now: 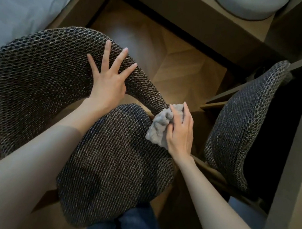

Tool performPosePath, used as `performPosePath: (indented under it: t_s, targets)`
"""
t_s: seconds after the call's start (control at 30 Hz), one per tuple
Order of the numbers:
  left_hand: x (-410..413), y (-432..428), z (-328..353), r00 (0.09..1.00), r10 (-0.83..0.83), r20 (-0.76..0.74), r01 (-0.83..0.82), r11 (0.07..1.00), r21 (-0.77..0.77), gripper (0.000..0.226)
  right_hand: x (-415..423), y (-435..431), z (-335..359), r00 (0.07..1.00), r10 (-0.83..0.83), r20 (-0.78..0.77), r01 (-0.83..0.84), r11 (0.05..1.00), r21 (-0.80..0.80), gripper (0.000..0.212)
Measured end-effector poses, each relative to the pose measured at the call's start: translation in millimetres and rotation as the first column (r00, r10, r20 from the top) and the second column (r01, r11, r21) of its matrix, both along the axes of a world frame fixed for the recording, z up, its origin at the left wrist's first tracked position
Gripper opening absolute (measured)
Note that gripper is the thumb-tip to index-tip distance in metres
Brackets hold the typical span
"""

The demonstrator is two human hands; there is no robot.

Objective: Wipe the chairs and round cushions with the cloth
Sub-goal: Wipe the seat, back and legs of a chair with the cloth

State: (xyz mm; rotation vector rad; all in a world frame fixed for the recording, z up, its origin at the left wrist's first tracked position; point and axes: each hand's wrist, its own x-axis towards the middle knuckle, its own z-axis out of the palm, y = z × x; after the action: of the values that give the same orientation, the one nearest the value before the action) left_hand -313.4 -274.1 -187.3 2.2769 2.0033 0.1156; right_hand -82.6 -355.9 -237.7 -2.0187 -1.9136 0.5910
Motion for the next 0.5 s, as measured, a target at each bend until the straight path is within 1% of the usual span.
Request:
performPosePath:
  t_s: [0.03, 0.1, 0.17, 0.23, 0.37, 0.5]
  targets:
    - [-1, 0, -1, 1.000, -0.004, -0.006, 0.004, 1.000, 0.002, 0.060, -8, 8, -2, 0.999, -0.032, 0.005, 0.032, 0.999, -0.004, 0.043]
    - [-3, 0, -3, 1.000, -0.014, -0.024, 0.014, 1.000, 0.007, 0.060, -20, 21, -6, 0.998, -0.049, 0.024, 0.050, 0.998, -0.033, 0.051]
    - [-3, 1, -4, 0.999, -0.018, -0.031, 0.018, 1.000, 0.014, 0.061, -23, 28, -9, 0.997, 0.001, 0.083, 0.006, 0.997, -0.078, 0.057]
    - [-2, 0, -4, 0.999, -0.024, -0.029, 0.024, 1.000, 0.018, 0.061, -17, 26, -10, 0.993, 0.042, 0.114, -0.029, 0.993, -0.115, 0.058]
    - [-1, 0, -4, 0.999, -0.025, -0.032, 0.026, 0.999, 0.033, 0.064, 7, 6, -6, 0.991, 0.092, 0.097, -0.080, 0.989, -0.127, 0.063]
    - [-1, 0, -3, 0.999, -0.026, -0.033, 0.027, 0.999, 0.030, 0.066, 33, -28, -3, 0.997, 0.047, 0.064, -0.035, 0.983, -0.180, 0.068]
